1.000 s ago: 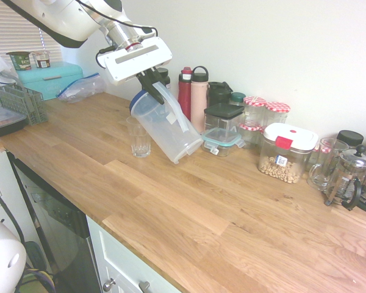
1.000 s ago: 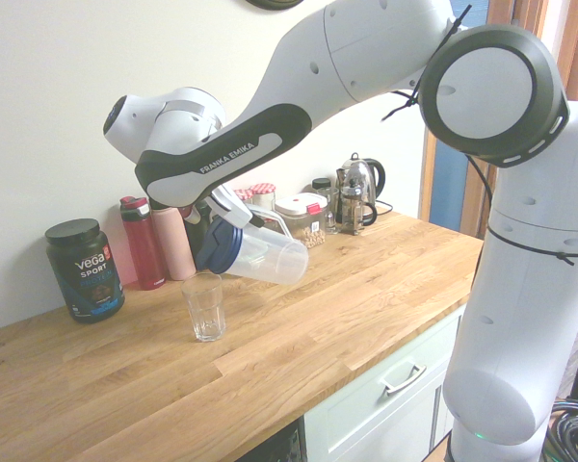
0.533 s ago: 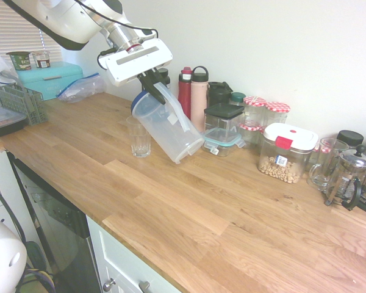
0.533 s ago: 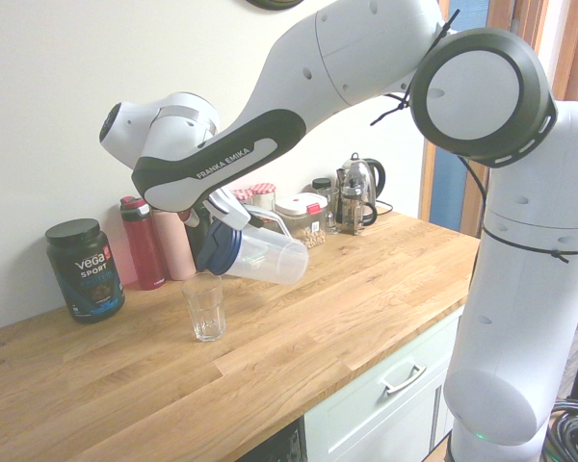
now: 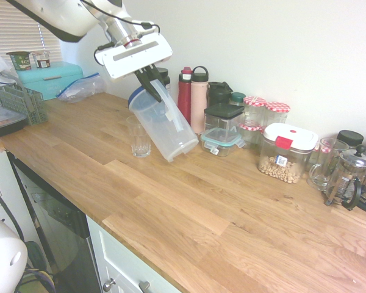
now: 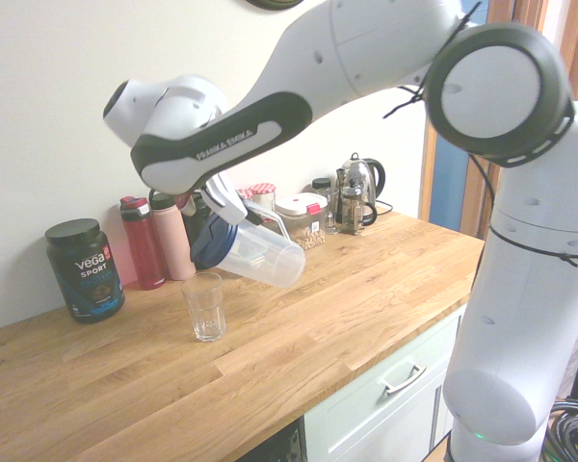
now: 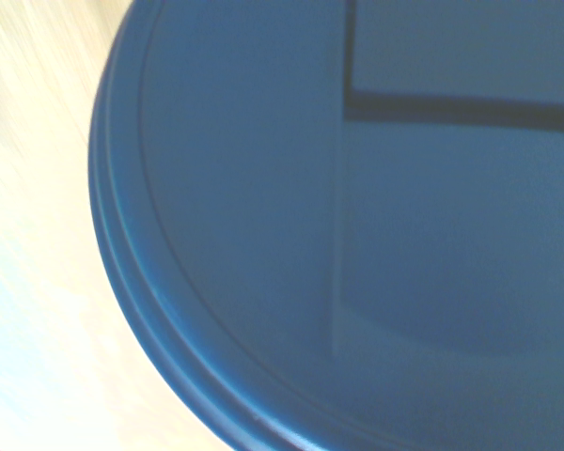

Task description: Pour me some water

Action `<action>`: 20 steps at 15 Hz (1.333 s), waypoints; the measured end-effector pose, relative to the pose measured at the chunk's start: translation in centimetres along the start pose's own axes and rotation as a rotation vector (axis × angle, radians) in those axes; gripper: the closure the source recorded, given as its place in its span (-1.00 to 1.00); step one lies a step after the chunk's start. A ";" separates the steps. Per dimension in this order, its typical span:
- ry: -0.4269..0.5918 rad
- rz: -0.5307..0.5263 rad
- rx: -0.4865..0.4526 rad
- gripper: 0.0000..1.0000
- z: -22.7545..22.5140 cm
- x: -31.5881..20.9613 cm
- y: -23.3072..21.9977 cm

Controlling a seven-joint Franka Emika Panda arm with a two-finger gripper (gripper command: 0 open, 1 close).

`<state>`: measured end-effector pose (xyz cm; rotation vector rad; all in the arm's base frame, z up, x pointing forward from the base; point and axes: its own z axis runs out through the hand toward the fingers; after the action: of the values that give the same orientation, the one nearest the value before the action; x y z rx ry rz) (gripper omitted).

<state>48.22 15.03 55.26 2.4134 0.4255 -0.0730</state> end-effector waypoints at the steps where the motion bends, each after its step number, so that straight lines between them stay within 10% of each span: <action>1: 0.010 0.042 0.042 1.00 -1.1 -1.7 1.5; 9: 0.008 0.440 0.349 1.00 -1.1 -15.3 13.7; 20: 0.014 1.066 0.599 1.00 19.0 -16.7 20.1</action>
<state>39.98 -16.19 55.77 2.8853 -1.0346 0.3286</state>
